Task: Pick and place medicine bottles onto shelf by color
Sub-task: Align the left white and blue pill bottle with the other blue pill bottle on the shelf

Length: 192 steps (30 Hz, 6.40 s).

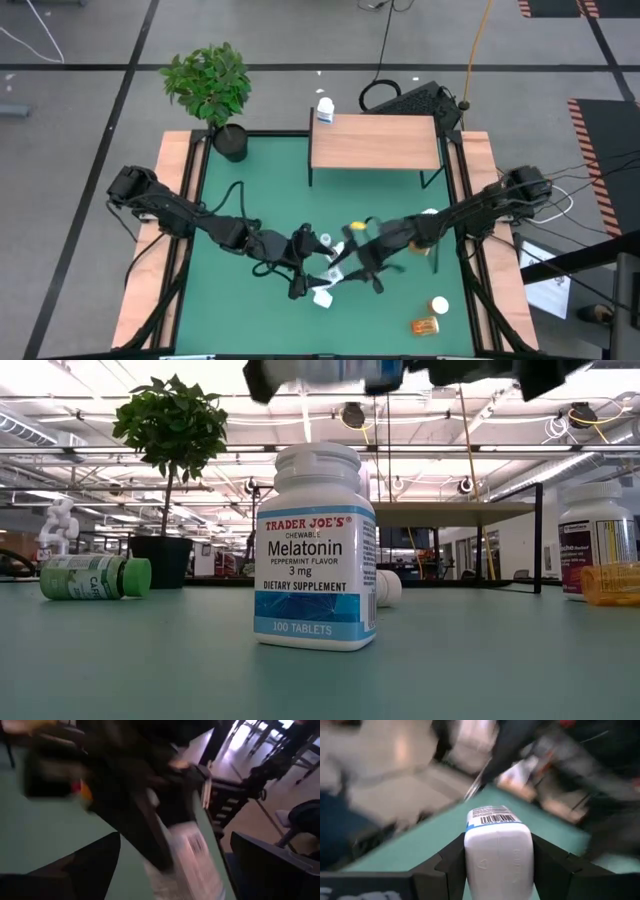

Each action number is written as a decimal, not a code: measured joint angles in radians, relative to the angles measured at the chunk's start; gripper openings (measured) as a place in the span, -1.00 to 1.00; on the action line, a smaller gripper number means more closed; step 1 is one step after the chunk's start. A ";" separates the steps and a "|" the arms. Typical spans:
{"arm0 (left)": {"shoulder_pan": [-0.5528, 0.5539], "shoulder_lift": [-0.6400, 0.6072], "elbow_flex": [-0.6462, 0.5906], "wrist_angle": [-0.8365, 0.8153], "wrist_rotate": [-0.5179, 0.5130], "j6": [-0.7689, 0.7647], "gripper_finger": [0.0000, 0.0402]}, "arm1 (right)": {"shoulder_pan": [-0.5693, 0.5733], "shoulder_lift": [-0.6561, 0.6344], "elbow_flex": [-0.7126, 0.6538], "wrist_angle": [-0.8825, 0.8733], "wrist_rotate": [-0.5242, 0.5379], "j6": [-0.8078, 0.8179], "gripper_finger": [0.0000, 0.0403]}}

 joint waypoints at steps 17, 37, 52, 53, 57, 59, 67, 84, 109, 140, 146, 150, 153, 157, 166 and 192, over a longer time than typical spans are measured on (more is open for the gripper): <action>0.012 0.068 -0.001 0.344 -0.255 0.570 0.90 | -0.066 -0.217 -0.420 0.776 0.097 0.128 -0.14; 0.098 0.175 -0.001 0.738 -0.108 0.832 0.52 | -0.031 -0.217 -0.420 0.869 0.149 0.156 -0.14; 0.078 0.187 -0.001 0.712 -0.041 0.920 0.38 | 0.002 -0.218 -0.420 0.880 0.121 0.174 -0.14; 0.075 0.187 -0.001 0.717 -0.040 0.912 0.39 | 0.003 -0.218 -0.420 0.874 0.121 0.173 -0.14; 0.069 0.187 -0.002 0.767 -0.039 0.902 0.40 | 0.002 -0.218 -0.420 0.876 0.123 0.168 -0.14; 0.069 0.187 -0.002 0.781 -0.039 0.895 0.41 | 0.002 -0.217 -0.420 0.871 0.124 0.166 -0.14; 0.073 0.187 -0.002 0.806 -0.039 0.856 0.41 | 0.001 -0.217 -0.420 0.850 0.179 0.145 -0.14; 0.118 0.187 -0.002 0.797 -0.048 0.685 0.06 | 0.001 -0.218 -0.420 0.838 0.229 0.143 -0.14; 0.486 -0.065 0.248 -0.262 -0.124 0.633 -0.12 | 0.001 -0.413 -0.421 0.372 0.746 -0.017 0.47; 0.947 0.375 0.863 -1.003 0.288 0.928 -0.10 | -0.068 -0.420 -0.422 0.208 0.752 -0.019 0.42; 0.980 0.381 0.863 -1.010 0.308 0.936 -0.10 | -0.078 -0.420 -0.422 0.210 0.751 -0.011 0.42; 0.978 0.382 0.863 -1.024 0.327 0.928 -0.09 | -0.078 -0.420 -0.422 0.225 0.750 -0.012 0.42; 0.970 0.382 0.864 -1.026 0.327 0.928 -0.09 | -0.078 -0.420 -0.422 0.231 0.749 -0.013 0.42; 0.956 0.382 0.864 -1.025 0.327 0.939 -0.09 | -0.078 -0.420 -0.422 0.232 0.748 -0.015 0.42; 0.952 0.383 0.864 -1.024 0.330 0.940 0.03 | -0.078 -0.420 -0.422 0.232 0.747 -0.017 0.42; 0.923 0.373 0.863 -0.946 0.152 0.779 0.32 | -0.078 -0.420 -0.422 0.239 0.745 -0.013 0.42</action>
